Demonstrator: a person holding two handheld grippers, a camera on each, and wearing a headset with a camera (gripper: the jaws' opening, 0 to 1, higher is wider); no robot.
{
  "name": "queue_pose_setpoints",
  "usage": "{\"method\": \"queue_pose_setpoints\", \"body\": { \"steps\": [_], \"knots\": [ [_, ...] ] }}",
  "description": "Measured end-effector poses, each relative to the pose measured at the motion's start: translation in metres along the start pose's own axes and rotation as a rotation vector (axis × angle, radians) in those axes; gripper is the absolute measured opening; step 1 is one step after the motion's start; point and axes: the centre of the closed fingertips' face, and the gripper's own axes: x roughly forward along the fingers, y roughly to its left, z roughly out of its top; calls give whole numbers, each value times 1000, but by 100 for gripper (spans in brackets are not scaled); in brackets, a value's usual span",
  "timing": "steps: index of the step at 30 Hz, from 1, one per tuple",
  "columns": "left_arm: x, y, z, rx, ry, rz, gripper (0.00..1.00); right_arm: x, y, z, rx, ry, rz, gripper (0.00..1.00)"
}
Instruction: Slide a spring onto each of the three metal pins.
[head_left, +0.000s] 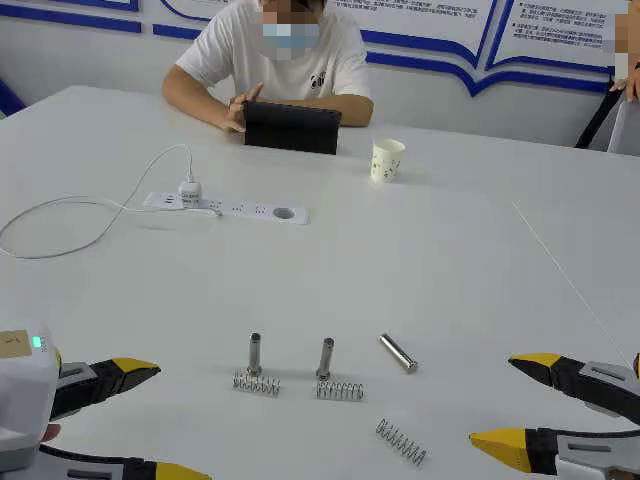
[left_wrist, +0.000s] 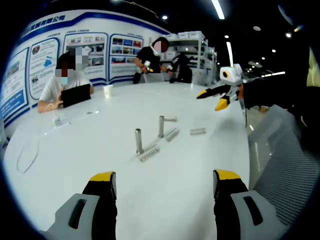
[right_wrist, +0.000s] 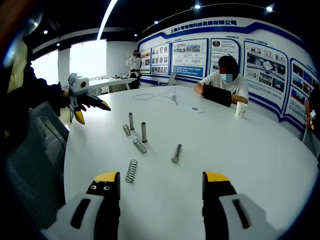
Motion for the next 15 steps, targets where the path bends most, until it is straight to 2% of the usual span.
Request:
{"method": "queue_pose_setpoints", "body": {
  "steps": [15],
  "knots": [
    [1, -2, 3, 2, -4, -4, 81, -1, 0, 0, 10, -1, -2, 67]
  ]
}}
